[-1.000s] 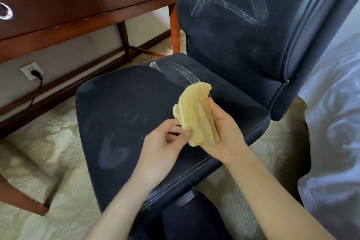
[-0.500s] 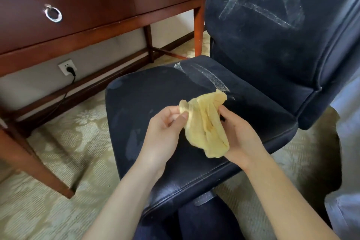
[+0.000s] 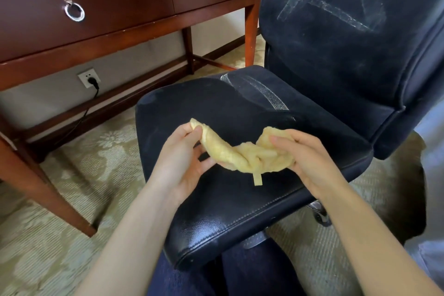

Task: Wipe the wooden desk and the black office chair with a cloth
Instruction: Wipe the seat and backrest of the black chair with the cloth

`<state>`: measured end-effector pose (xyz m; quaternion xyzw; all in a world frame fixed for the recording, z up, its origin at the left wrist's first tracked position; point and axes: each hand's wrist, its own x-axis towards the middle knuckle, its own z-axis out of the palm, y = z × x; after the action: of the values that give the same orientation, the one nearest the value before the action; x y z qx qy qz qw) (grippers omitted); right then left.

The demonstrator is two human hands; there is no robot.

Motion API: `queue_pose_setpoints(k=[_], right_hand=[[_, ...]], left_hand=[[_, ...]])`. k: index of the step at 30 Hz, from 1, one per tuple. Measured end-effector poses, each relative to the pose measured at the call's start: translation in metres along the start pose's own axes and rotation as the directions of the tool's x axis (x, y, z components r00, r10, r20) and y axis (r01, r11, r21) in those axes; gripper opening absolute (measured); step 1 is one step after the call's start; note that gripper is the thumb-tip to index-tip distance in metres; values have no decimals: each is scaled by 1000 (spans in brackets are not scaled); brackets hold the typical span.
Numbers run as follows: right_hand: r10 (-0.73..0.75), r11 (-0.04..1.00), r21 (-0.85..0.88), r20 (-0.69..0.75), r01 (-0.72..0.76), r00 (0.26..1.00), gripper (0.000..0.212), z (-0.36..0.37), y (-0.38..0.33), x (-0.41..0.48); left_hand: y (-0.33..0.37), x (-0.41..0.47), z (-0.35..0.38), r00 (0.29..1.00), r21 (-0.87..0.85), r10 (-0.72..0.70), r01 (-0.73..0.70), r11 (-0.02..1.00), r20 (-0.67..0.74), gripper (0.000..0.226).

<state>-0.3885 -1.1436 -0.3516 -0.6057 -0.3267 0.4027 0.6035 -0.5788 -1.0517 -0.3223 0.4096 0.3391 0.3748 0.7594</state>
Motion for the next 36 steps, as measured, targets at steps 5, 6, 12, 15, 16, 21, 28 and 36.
queue_pose_setpoints(k=[5, 6, 12, 15, 16, 21, 28, 36], right_hand=[[15, 1000, 12, -94, -14, 995, 10, -9, -24, 15], [-5, 1000, -24, -116, 2, 993, 10, -10, -33, 20], [-497, 708, -627, -114, 326, 860, 7, -1, -107, 45], [-509, 425, -863, 23, 274, 860, 8, 5, -124, 58], [-483, 329, -917, 41, 225, 874, 8, 5, -127, 63], [-446, -174, -977, -33, -123, 894, 13, -22, -138, 68], [-241, -362, -925, -26, -115, 970, 7, -16, -121, 67], [295, -12, -990, 128, 138, 947, 50, -5, -52, 61]], left_hand=[[-10, -4, 2, 953, -606, -296, 195, 771, -70, 20], [-12, -6, 5, 950, -670, -303, 174, 721, -79, 27], [-31, -18, 24, 911, -470, -411, 348, 811, -35, 37], [-41, -22, 32, 882, -308, -471, 453, 837, 18, 36], [-44, -22, 31, 881, -263, -473, 460, 848, 13, 37], [-52, -22, 23, 918, -7, -394, 395, 919, 43, 29], [-52, -25, 18, 949, 232, -290, 257, 938, 122, 28], [-53, -26, 21, 956, 314, -255, 199, 928, 147, 28]])
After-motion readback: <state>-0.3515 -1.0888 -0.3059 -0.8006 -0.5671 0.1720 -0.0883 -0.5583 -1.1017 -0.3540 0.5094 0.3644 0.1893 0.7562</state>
